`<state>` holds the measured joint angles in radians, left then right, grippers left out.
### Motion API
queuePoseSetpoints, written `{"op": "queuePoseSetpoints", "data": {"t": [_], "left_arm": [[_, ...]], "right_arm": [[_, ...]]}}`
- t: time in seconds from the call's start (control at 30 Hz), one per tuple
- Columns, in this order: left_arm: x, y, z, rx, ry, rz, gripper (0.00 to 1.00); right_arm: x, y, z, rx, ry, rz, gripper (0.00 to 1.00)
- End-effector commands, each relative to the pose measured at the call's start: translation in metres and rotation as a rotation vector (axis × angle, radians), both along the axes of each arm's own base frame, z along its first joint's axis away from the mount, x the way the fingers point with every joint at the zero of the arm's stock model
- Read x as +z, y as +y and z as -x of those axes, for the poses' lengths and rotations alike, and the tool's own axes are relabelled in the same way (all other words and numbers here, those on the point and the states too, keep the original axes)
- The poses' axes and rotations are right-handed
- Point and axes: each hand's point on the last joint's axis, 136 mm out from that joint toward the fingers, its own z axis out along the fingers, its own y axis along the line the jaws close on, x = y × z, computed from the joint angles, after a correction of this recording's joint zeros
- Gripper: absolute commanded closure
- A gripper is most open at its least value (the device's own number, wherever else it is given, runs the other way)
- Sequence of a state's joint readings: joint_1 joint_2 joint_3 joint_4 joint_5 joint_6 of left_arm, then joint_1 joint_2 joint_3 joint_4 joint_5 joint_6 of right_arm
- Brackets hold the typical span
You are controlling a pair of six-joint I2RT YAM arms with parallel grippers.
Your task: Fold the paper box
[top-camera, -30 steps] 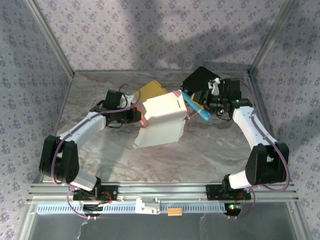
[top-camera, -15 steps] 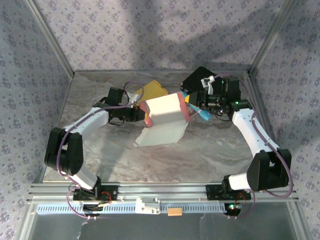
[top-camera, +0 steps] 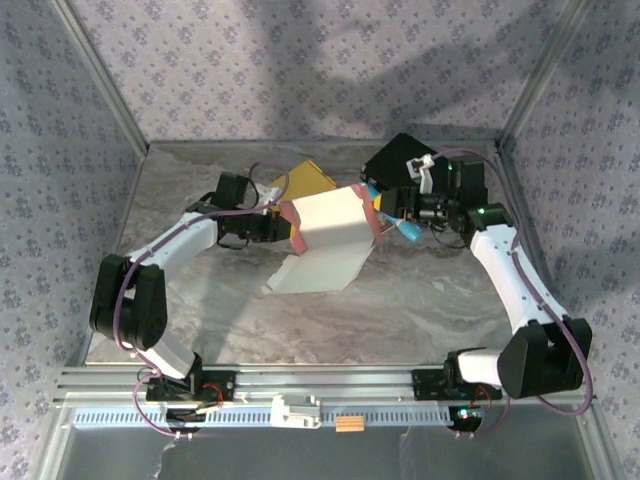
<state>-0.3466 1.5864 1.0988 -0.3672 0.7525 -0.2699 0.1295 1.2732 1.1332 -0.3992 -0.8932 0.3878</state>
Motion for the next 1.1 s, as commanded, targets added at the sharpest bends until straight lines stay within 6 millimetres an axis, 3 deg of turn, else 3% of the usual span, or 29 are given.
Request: {"op": "queuePoseSetpoints", "data": {"t": [0.0,0.27,0.57,0.67,0.7,0.83,1.07], "left_arm": [[0.009,-0.004,0.0,-0.038,-0.002,0.034,1.0],[0.005,-0.008,0.0,-0.054,0.031,0.047,1.0],[0.007,-0.009,-0.003,-0.059,0.027,0.047,1.0],[0.008,-0.009,-0.004,-0.064,0.03,0.042,1.0],[0.008,-0.009,-0.003,-0.065,0.03,0.041,1.0],[0.009,-0.009,-0.003,-0.065,0.025,0.04,1.0],[0.013,-0.008,-0.004,-0.061,0.014,0.035,1.0]], "right_arm": [[0.028,-0.003,0.002,-0.014,-0.061,-0.039,0.48],[0.019,0.005,0.006,0.046,-0.033,-0.046,0.44],[0.008,0.014,0.007,0.097,-0.02,-0.012,0.47],[0.005,0.016,0.007,0.107,-0.014,-0.008,0.49],[0.015,0.017,0.005,0.11,-0.043,-0.005,0.5],[0.01,0.019,0.004,0.108,-0.045,0.032,0.57],[0.006,0.016,0.001,0.089,-0.068,0.137,0.61]]}}
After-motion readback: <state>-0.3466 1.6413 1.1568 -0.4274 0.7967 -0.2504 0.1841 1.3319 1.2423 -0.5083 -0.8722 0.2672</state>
